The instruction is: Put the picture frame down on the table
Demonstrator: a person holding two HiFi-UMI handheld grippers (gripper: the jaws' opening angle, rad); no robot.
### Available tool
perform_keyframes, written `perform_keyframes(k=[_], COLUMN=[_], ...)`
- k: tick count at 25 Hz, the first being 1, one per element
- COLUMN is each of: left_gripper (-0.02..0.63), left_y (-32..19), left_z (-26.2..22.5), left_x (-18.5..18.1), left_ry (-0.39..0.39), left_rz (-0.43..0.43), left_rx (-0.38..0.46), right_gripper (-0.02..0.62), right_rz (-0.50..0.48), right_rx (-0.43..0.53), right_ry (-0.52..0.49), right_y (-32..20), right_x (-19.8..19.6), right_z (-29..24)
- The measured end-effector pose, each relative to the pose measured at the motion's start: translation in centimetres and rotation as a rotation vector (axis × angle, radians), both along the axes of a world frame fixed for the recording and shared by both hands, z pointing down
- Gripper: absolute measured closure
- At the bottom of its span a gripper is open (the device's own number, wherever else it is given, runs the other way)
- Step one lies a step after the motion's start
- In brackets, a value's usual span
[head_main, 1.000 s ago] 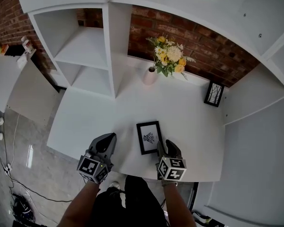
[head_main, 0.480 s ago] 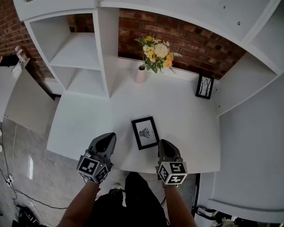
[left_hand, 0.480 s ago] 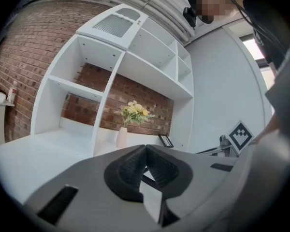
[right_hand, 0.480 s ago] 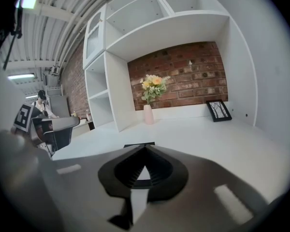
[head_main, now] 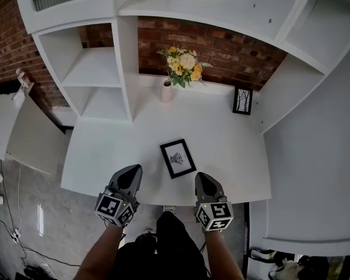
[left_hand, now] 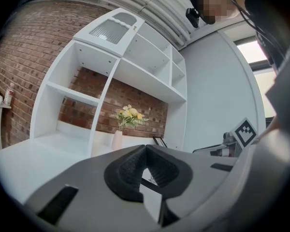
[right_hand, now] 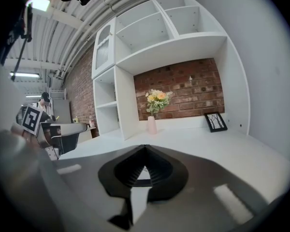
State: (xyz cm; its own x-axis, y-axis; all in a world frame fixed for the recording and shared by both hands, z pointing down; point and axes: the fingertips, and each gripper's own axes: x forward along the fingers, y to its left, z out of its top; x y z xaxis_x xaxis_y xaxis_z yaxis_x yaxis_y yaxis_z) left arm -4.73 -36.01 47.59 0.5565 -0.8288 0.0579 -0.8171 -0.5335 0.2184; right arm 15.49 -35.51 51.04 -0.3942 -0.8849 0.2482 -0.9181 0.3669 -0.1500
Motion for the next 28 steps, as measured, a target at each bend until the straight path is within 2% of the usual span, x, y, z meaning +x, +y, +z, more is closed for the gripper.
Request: perform_keyframes(k=[13,28], left_gripper=[0.601,0.601], left_y=[3.1,6.8], left_z=[-1.2,-1.8], left_x=[-1.8,-3.6], left_ry=[0.006,0.004], left_rz=[-0.016,-0.014], left_rx=[0.030,0.052], right_gripper=[0.592,0.592], right_rz=[0.039,0.062], right_rx=[0.105,0.174], right_ry=[0.013,0.013], right_y=[3.5,7.8], right_x=[1.0,0.7], right_z=[-3.1,-5.3])
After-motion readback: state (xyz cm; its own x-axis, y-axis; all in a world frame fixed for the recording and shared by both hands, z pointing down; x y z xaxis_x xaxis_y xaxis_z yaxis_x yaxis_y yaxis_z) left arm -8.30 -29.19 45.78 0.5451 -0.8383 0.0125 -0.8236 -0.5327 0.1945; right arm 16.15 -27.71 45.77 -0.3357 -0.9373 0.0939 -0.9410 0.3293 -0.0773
